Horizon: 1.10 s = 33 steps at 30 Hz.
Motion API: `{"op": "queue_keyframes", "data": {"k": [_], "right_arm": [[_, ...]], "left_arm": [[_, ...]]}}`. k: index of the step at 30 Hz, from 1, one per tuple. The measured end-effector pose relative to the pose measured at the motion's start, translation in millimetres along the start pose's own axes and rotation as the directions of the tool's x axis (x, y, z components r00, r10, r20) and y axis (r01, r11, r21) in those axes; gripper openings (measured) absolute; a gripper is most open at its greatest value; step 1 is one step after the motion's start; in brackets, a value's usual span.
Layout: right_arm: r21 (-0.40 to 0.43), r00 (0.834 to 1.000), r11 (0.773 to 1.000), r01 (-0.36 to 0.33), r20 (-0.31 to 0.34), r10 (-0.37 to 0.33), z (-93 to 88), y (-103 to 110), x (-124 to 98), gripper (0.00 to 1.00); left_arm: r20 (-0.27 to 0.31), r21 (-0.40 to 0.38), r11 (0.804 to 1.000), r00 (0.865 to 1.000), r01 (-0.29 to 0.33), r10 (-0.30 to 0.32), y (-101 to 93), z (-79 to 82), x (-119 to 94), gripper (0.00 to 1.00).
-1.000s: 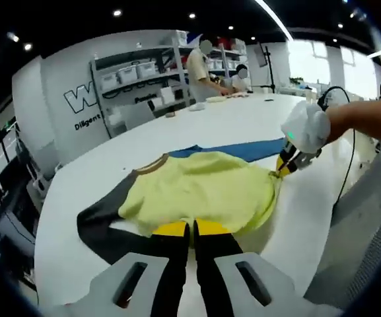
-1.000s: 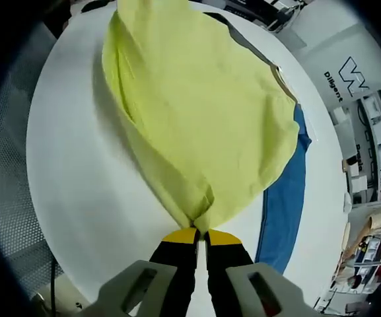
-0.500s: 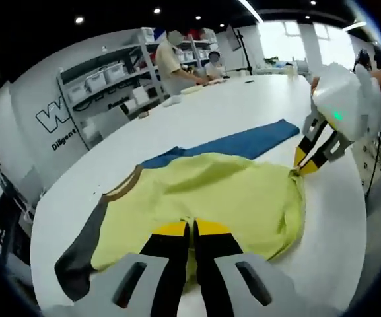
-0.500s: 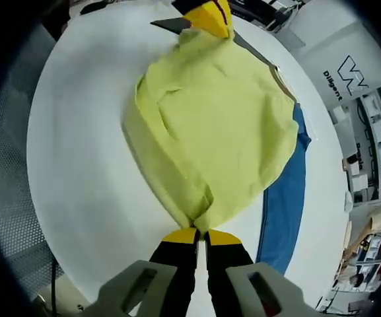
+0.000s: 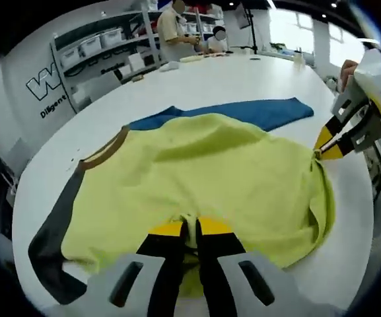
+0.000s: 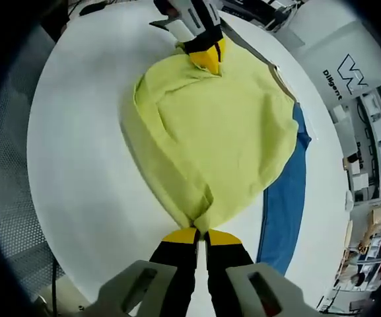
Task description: Fold the garment on the visible template until the final outline fits inside the template.
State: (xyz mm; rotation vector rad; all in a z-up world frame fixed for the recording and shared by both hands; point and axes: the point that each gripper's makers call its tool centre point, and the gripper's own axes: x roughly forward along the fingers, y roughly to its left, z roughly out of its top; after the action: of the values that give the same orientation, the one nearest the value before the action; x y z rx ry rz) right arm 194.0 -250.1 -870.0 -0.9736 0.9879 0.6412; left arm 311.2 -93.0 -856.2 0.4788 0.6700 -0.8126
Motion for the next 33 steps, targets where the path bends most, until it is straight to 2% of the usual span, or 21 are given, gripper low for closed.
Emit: {"op": "queue_keyframes", "data": {"k": [3,5,6,8,10,13,14,16,18,20,22,23,24,27,29,30,31,32,33], "right_arm": [[0.001,1.000,1.000,0.000,0.000,0.000,0.0,0.2,-0.3,0.00],[0.003,1.000,1.000,-0.002,-0.001,0.002,0.0,0.3,-0.6,0.00],[0.004,1.000,1.000,-0.002,-0.001,0.002,0.0,0.2,-0.6,0.00],[0.006,1.000,1.000,-0.003,0.000,0.003,-0.1,0.1,-0.2,0.00],[0.001,1.000,1.000,0.000,-0.002,0.000,-0.2,0.2,-0.3,0.00],[-0.001,1.000,1.000,0.001,-0.004,-0.001,-0.2,0.3,-0.2,0.00],[-0.002,1.000,1.000,0.002,-0.004,-0.002,-0.3,0.3,-0.2,0.00],[-0.004,1.000,1.000,0.002,-0.005,-0.003,-0.2,0.3,-0.5,0.00],[-0.007,1.000,1.000,0.002,-0.007,-0.002,-0.1,0.2,-0.4,0.00],[-0.008,1.000,1.000,0.002,-0.009,-0.002,-0.1,0.2,-0.3,0.00],[-0.012,1.000,1.000,0.004,-0.011,-0.004,-0.1,0.1,-0.3,0.00],[-0.012,1.000,1.000,0.004,-0.012,-0.004,-0.1,0.1,-0.3,0.00],[-0.013,1.000,1.000,0.004,-0.012,-0.004,-0.1,0.1,-0.5,0.00],[-0.008,1.000,1.000,0.003,-0.008,-0.004,-0.1,0.1,-0.7,0.00],[-0.005,1.000,1.000,0.005,-0.005,-0.005,-0.3,0.0,-0.8,0.00],[-0.006,1.000,1.000,0.006,-0.005,-0.006,-0.4,0.0,-1.0,0.00],[-0.006,1.000,1.000,0.006,-0.006,-0.006,-0.4,0.1,-1.0,0.00],[-0.005,1.000,1.000,0.005,-0.006,-0.005,-0.4,0.0,-1.0,0.00],[-0.001,1.000,1.000,0.004,-0.005,-0.004,-0.4,-0.1,-1.0,0.00]], "left_arm": [[-0.007,-0.029,1.000,1.000,0.008,-0.009,1.1,1.1,-1.2,0.05],[0.005,-0.033,0.999,1.000,0.007,-0.007,3.3,4.0,-4.9,0.12],[0.036,-0.061,0.998,0.999,0.020,-0.018,3.1,10.2,-7.6,0.17],[0.113,-0.173,0.984,0.993,0.042,-0.022,8.4,27.1,-19.7,0.18],[0.161,-0.159,0.987,0.987,0.035,-0.010,19.5,38.7,-38.3,0.14],[0.215,-0.184,0.981,0.977,0.054,-0.013,26.8,46.5,-58.0,0.13],[0.249,-0.186,0.982,0.968,0.030,0.017,37.0,47.6,-72.8,0.13],[0.279,-0.201,0.980,0.960,0.018,0.040,43.4,45.6,-85.4,0.14],[0.267,-0.185,0.983,0.962,-0.008,0.058,45.0,30.0,-94.6,0.13],[0.247,-0.123,0.992,0.967,-0.038,0.068,40.0,17.8,-93.8,0.11],[0.178,-0.039,0.999,0.983,-0.031,0.038,23.4,-1.5,-83.1,0.09],[0.146,0.032,0.998,0.988,-0.049,0.044,15.7,-9.1,-76.0,0.08],[0.143,0.080,0.995,0.989,-0.061,0.049,11.9,-10.3,-72.5,0.08],[0.150,0.260,0.960,0.987,-0.104,0.067,2.9,-8.1,-61.6,0.17],[0.133,0.423,0.894,0.986,-0.146,0.098,1.9,-8.7,-53.7,0.20],[0.138,0.457,0.876,0.985,-0.152,0.099,1.7,-7.7,-51.6,0.23],[0.140,0.477,0.866,0.986,-0.149,0.092,0.5,-7.3,-50.1,0.23],[0.118,0.598,0.784,0.986,-0.166,0.119,3.7,-9.9,-45.5,0.23],[0.118,0.626,0.761,0.986,-0.168,0.120,3.9,-9.7,-44.7,0.23]]}}
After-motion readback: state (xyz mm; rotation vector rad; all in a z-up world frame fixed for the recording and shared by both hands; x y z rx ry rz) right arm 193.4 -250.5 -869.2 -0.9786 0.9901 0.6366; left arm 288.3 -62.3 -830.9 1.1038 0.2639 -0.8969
